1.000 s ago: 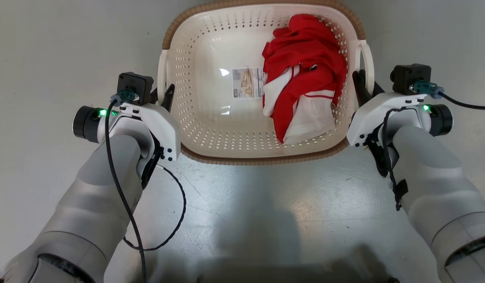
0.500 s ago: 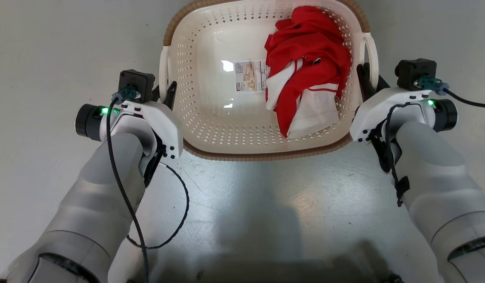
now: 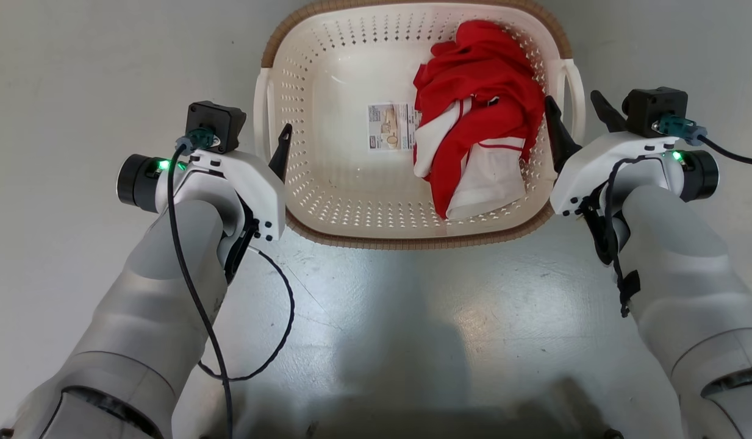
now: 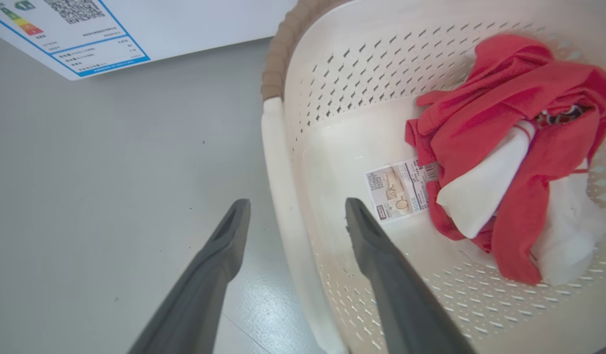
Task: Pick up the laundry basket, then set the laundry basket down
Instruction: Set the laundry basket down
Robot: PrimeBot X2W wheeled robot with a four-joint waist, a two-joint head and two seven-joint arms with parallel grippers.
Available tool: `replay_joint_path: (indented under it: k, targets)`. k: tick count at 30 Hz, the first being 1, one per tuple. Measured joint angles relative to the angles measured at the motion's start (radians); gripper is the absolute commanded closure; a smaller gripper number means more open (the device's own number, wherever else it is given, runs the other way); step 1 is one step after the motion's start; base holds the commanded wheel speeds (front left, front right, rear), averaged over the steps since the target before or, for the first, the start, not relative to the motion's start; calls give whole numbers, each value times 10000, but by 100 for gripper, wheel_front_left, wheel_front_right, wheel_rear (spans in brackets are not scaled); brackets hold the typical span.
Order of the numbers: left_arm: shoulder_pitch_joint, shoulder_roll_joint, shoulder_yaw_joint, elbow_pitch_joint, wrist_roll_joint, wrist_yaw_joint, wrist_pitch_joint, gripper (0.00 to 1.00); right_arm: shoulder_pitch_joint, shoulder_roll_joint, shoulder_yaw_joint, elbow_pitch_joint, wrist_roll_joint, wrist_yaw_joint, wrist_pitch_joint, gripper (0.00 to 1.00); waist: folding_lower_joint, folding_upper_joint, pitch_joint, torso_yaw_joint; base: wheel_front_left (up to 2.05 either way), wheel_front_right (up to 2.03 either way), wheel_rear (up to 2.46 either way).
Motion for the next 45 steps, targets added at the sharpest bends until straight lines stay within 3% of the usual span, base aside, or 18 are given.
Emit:
replay_joint_path:
  k: [10,22,30,45]
  targets:
    - [222,-88,426,-144,23,2,0,0,675,17,-96,-825,-50,0,0,0,0,0,-670,50,0,0,0]
    - [1755,79,1484,-1200,228,121,-29,0,2079,56,-811,-2464,-779,0,-2,0,0,0,-2276,81,0,0,0]
    - [3099,213,2449,-2027,573,280,-29,0,3312,92,-1624,-3386,-1680,0,-2,0,0,1,-3962,71,0,0,0]
    - [5221,113,3779,-3101,1162,190,-29,0,5009,165,-1829,-4123,-1967,0,0,0,0,1,-6849,135,0,0,0]
